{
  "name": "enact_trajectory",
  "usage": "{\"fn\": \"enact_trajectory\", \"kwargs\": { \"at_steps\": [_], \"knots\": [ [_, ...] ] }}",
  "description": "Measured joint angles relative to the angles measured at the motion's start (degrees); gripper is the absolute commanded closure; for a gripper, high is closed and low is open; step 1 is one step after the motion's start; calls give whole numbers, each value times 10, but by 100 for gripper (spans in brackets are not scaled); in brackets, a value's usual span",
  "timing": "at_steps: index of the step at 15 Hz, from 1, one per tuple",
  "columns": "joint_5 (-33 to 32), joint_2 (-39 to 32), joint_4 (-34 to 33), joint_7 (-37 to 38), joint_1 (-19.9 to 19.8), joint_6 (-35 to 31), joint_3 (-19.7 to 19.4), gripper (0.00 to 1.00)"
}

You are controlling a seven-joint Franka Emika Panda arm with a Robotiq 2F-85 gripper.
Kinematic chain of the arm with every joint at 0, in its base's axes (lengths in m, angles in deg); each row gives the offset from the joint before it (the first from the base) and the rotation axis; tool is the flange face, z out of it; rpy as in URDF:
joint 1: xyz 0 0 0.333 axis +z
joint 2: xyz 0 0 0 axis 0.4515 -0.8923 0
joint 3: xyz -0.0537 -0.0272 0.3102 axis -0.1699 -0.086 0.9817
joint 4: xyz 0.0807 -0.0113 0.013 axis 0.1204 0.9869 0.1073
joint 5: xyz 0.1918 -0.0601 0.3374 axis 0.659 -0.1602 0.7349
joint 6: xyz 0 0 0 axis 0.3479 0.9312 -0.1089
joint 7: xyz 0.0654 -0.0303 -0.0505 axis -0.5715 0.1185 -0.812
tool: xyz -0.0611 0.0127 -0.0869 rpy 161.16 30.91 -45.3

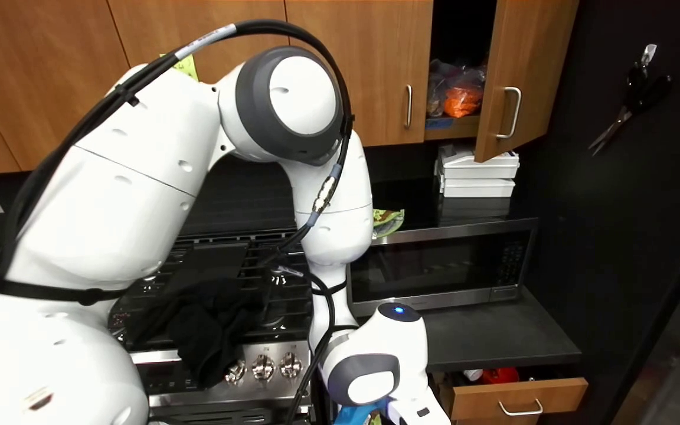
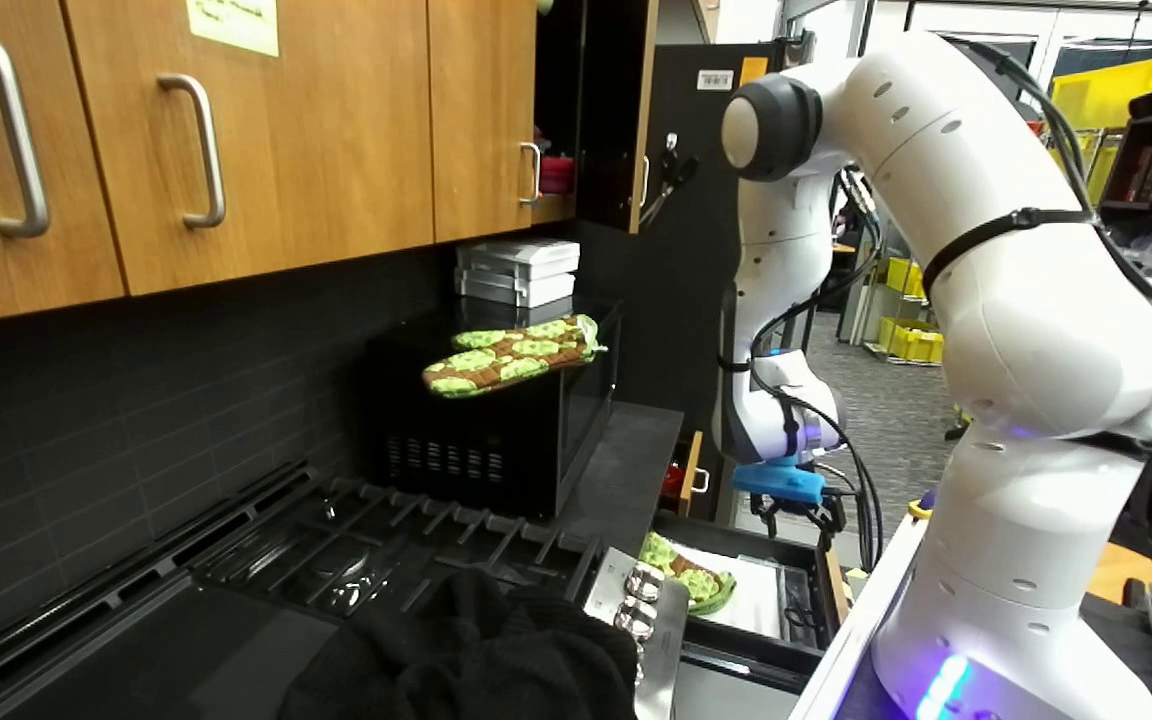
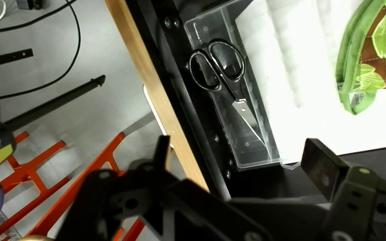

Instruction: Close the top drawer to the left

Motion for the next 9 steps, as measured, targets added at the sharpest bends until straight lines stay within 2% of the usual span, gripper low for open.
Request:
{"fn": "enact_trajectory", "kwargs": {
  "at_steps": [3, 9],
  "knots": [
    [7, -1, -2, -2, 2, -1, -1, 0],
    [32, -32, -11, -2, 62, -31, -51, 0]
  ]
}}
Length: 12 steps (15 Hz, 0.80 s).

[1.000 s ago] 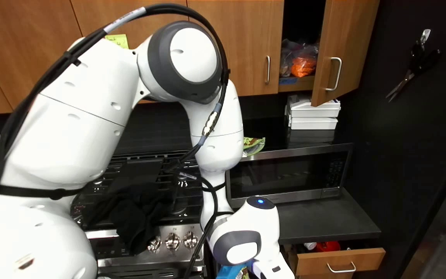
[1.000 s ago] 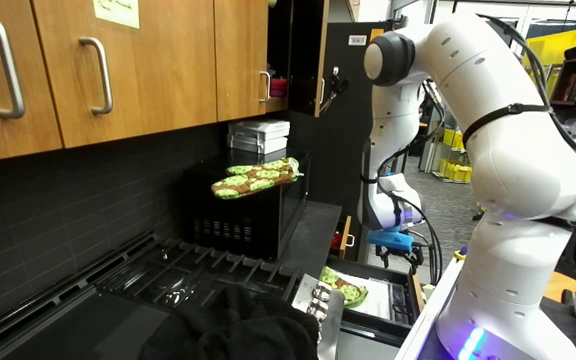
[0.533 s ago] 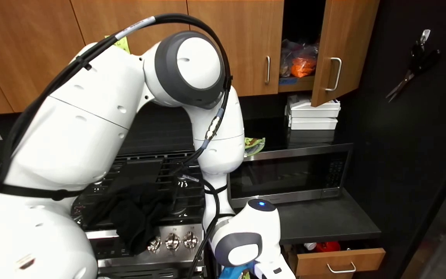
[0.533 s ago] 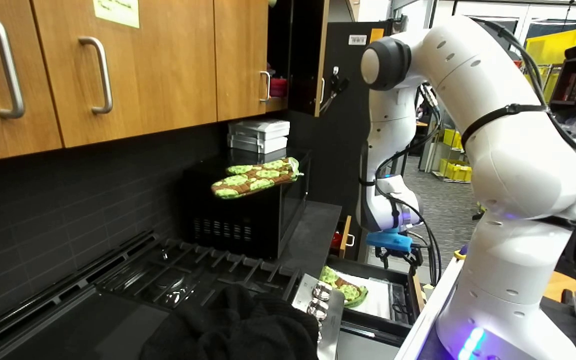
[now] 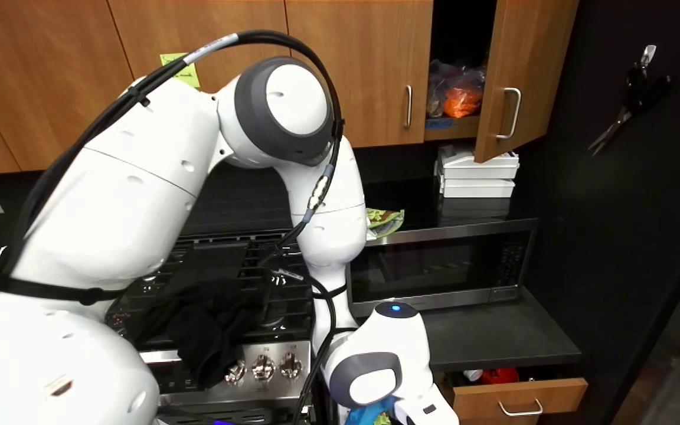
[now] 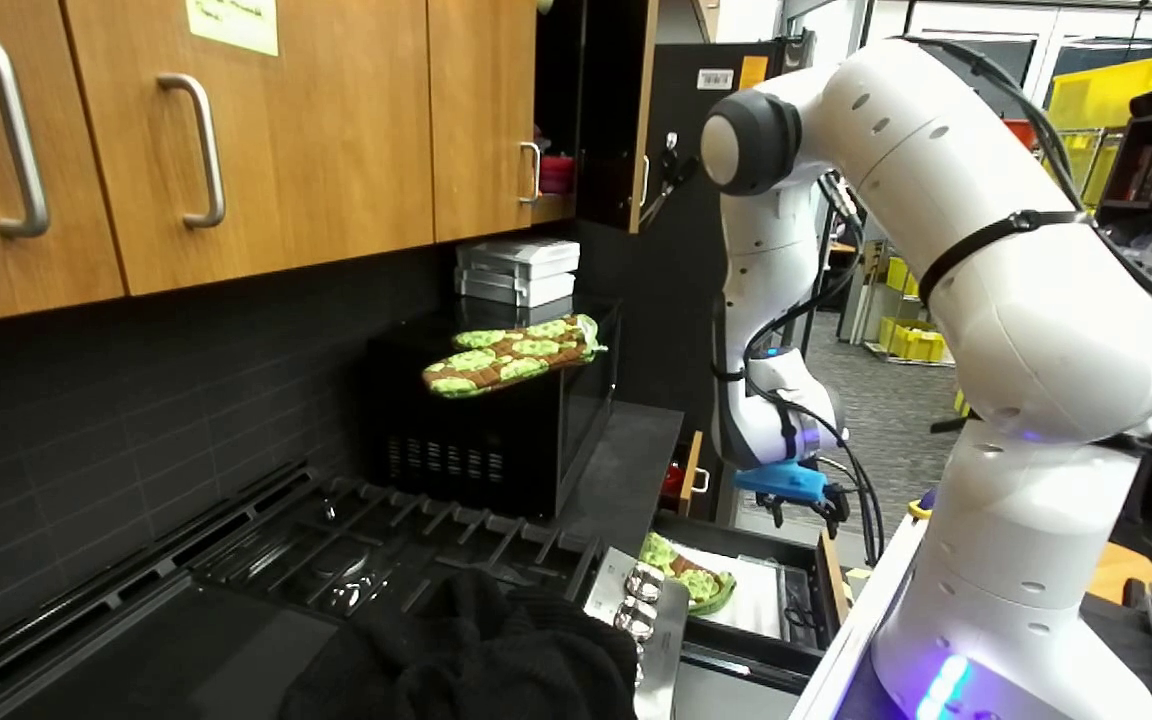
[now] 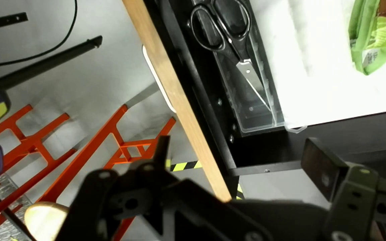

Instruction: Close the top drawer to the left

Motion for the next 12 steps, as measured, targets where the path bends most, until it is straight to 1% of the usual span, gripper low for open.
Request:
{"fn": "enact_trajectory", "kwargs": {
  "at_steps": [2, 5, 8, 12],
  "knots": [
    [9, -19, -8, 0, 11, -5, -12, 0],
    [21, -54, -26, 0, 13, -5, -19, 0],
    [32, -90, -45, 0, 10, -4, -21, 0],
    [35, -119, -63, 1, 10, -5, -21, 0]
  ]
}}
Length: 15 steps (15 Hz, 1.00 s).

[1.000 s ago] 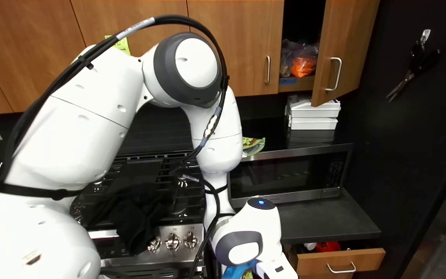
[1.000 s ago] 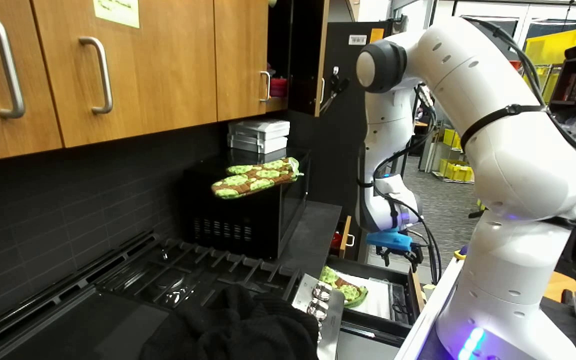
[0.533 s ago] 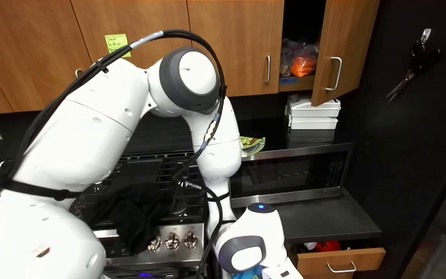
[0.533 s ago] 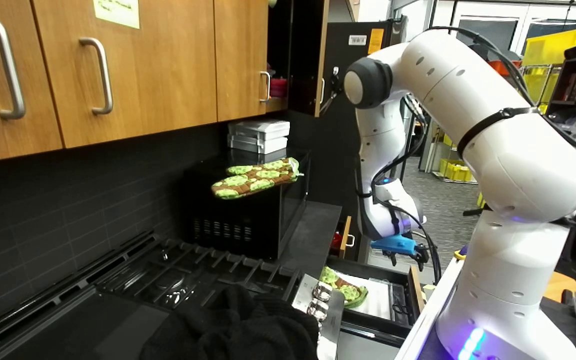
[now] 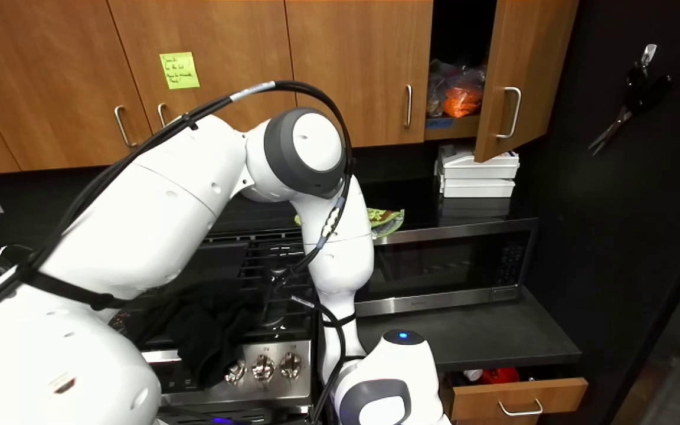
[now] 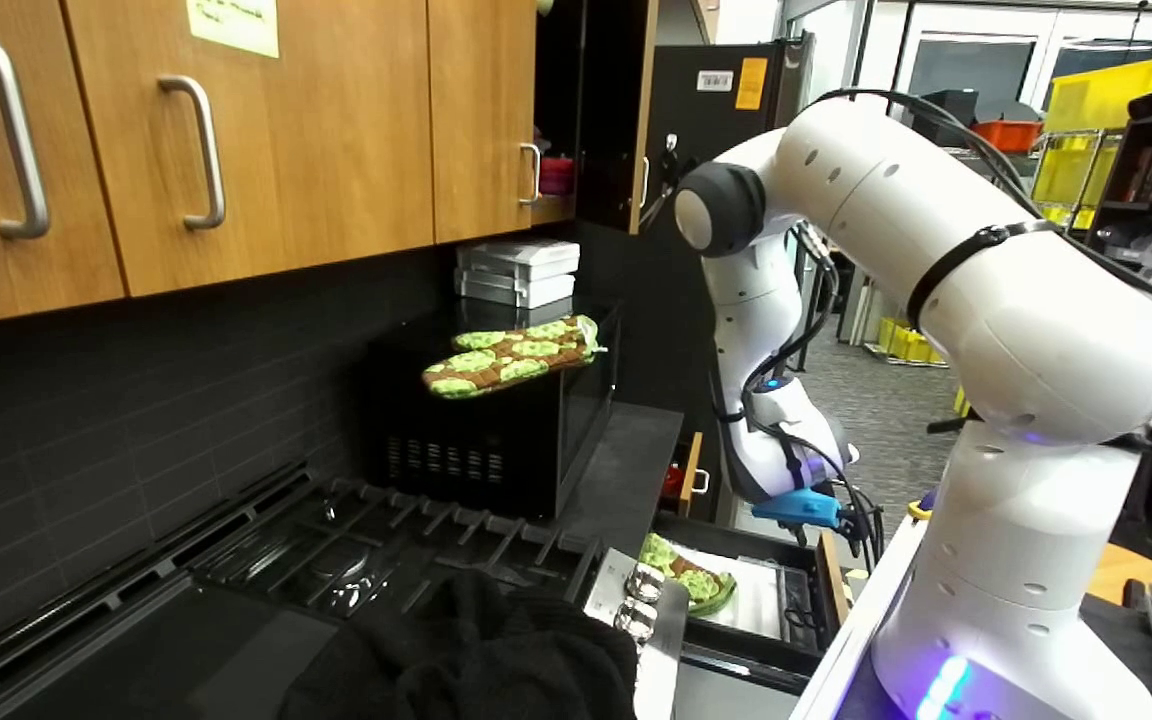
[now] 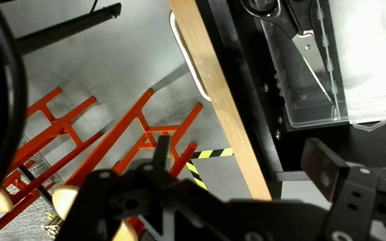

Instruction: Close the top drawer to the left

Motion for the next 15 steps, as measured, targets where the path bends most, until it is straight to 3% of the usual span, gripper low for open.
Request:
{"fn": "enact_trajectory", "kwargs": {
  "at_steps": [7, 15],
  "knots": [
    [0, -24, -35, 0, 0, 1, 9, 0],
    [0, -107, -98, 4, -17, 14, 6, 0]
  ]
}}
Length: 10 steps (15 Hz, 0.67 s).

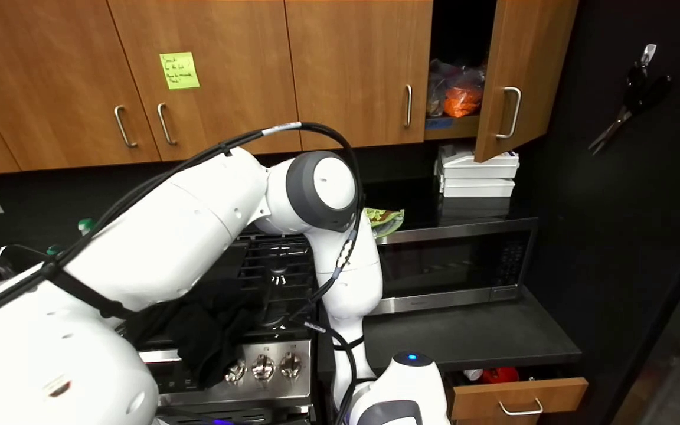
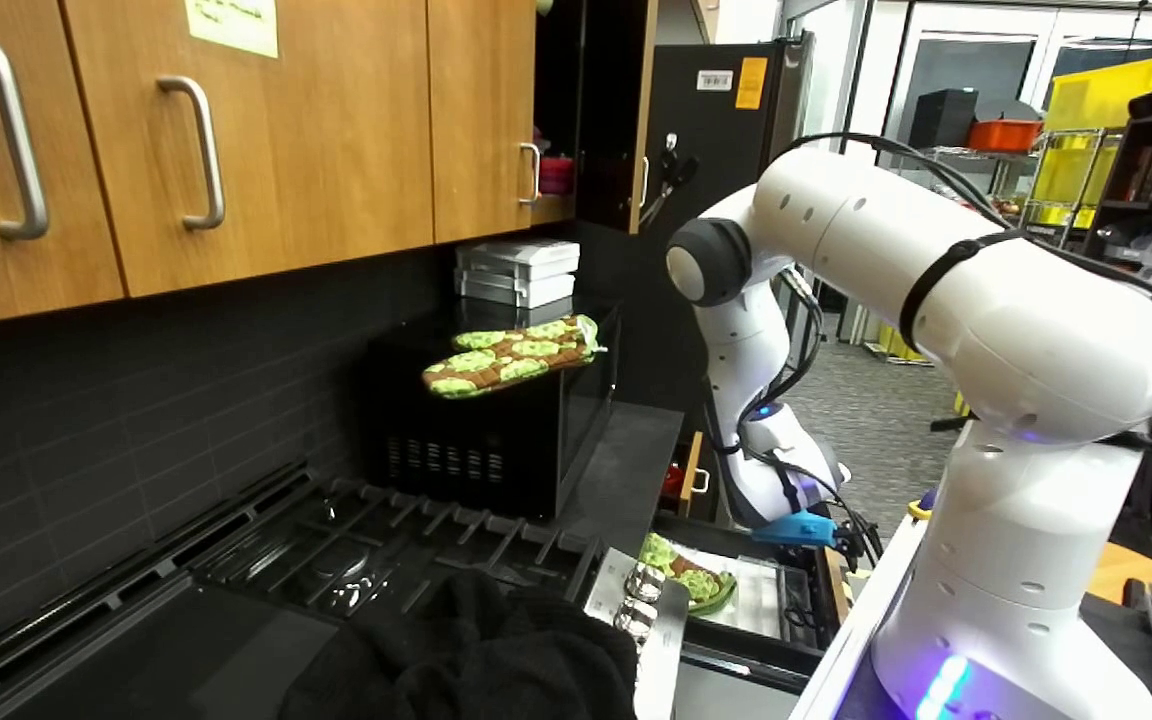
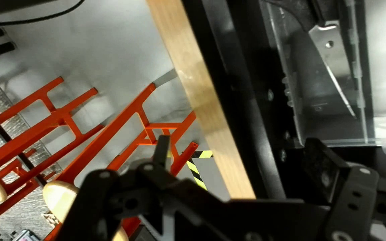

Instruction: Close the top drawer to the left

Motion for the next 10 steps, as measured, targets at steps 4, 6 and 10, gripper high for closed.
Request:
{"fn": "enact_trajectory", "kwargs": {
  "at_steps": [4, 6, 10],
  "knots": [
    [0, -19, -16, 0, -17, 0, -3, 37],
    [0, -19, -22, 0, -19, 1, -3, 54],
    [7, -19, -26, -7, -19, 3, -3, 67]
  ]
}}
